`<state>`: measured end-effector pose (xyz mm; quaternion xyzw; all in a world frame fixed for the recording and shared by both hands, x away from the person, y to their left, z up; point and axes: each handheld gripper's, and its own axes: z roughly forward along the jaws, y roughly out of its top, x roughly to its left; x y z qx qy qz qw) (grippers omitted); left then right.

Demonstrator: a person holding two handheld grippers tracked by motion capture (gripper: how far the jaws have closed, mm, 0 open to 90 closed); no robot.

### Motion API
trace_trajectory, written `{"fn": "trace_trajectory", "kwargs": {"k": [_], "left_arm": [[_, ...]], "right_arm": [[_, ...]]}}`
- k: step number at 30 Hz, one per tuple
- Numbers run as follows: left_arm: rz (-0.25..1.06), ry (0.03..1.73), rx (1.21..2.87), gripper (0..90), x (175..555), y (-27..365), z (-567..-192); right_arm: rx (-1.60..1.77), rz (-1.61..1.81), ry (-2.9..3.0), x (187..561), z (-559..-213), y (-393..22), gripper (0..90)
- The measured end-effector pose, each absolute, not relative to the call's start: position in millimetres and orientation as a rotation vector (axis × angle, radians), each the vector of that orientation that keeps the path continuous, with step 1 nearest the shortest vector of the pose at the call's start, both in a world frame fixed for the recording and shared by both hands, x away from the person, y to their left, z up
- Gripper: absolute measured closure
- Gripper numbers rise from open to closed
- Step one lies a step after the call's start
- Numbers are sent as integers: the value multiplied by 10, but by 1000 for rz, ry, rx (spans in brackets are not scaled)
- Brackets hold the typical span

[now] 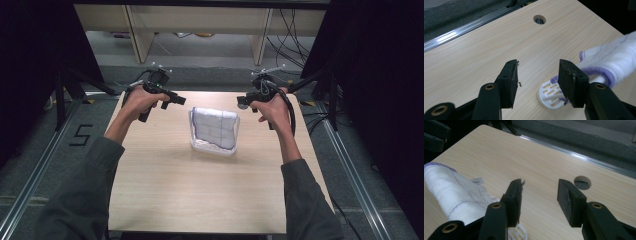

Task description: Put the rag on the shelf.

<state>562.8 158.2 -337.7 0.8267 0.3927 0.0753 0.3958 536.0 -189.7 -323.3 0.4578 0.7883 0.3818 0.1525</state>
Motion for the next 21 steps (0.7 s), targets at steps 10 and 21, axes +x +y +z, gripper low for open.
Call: {"fn": "trace_trajectory", "kwargs": {"k": [10,21], "left_arm": [[207,950,2097,447,5252,1791,-3469],[233,937,2048,413,4895,1927,-3492]], "right_arm": [[1257,1084,2241,5126,-3184,-1947,522],[1243,1083,2258,4804,-3175,-2016,474]]}}
